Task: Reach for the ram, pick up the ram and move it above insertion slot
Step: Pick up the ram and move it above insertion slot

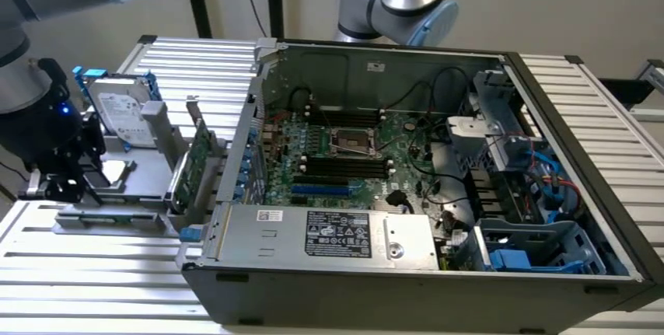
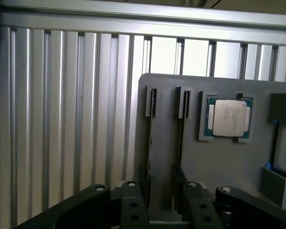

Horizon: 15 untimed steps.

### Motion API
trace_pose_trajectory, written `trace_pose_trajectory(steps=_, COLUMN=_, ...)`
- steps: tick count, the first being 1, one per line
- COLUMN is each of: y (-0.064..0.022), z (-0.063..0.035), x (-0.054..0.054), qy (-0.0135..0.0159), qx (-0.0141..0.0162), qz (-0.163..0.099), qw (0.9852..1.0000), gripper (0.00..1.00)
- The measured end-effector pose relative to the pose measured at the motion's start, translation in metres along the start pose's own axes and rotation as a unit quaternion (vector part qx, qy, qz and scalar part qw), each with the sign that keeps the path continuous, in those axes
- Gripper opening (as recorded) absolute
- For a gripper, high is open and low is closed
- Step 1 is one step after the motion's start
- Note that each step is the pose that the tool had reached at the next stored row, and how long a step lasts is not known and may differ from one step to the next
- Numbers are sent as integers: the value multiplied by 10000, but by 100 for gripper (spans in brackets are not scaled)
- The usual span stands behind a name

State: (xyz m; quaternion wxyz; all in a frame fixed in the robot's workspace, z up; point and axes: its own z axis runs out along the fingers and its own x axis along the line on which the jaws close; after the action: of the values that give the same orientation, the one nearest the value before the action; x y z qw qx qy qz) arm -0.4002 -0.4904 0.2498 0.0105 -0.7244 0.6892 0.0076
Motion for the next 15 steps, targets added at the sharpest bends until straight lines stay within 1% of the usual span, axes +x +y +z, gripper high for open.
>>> trace_pose_trajectory(steps=15, y=2, z=273, x=43, qy=0, qx=0, qz=0, qw=10000, gripper=36)
